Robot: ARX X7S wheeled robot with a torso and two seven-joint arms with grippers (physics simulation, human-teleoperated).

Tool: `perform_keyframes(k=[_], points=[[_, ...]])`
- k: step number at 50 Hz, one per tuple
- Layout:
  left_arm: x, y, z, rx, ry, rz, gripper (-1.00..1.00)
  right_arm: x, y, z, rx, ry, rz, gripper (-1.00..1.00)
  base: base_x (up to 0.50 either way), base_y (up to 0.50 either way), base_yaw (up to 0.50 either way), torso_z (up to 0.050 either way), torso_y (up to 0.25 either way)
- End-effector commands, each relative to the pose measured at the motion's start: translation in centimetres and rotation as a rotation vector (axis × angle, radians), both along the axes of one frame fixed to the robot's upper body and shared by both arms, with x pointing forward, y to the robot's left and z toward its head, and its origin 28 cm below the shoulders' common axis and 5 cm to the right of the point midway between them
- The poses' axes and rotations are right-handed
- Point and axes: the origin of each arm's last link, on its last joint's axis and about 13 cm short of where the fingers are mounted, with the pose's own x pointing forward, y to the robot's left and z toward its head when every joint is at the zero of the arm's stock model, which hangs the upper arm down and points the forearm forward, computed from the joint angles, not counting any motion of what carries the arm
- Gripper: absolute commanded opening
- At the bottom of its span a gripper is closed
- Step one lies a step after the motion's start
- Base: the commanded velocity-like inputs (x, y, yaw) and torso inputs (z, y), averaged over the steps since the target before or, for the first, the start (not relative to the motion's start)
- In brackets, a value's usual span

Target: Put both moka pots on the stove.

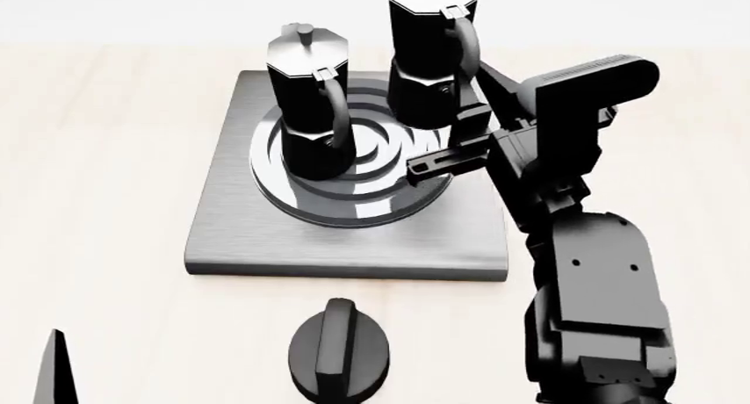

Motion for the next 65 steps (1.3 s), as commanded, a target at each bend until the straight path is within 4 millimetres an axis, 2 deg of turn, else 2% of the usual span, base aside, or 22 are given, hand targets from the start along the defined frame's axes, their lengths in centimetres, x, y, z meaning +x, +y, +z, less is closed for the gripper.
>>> perform_keyframes(k=[1,37,65], points=[[0.0,0.0,0.0,-0.001,-0.001,0.001,1.0,0.1,1.4,-0.2,0.052,-0.007,0.001,-1.0,0.0,0.0,0.0,0.0,0.0],[0.1,0.0,0.0,-0.003,0.001,0.0,1.0,-0.7,2.4,-2.9,0.053,0.051,0.011,-1.0,0.0,0.0,0.0,0.0,0.001],[0.1,-0.1,-0.1,-0.002,0.002,-0.001,1.0,-1.1,2.1,-4.0,0.038,0.09,-0.009,-1.0,0.0,0.0,0.0,0.0,0.001]])
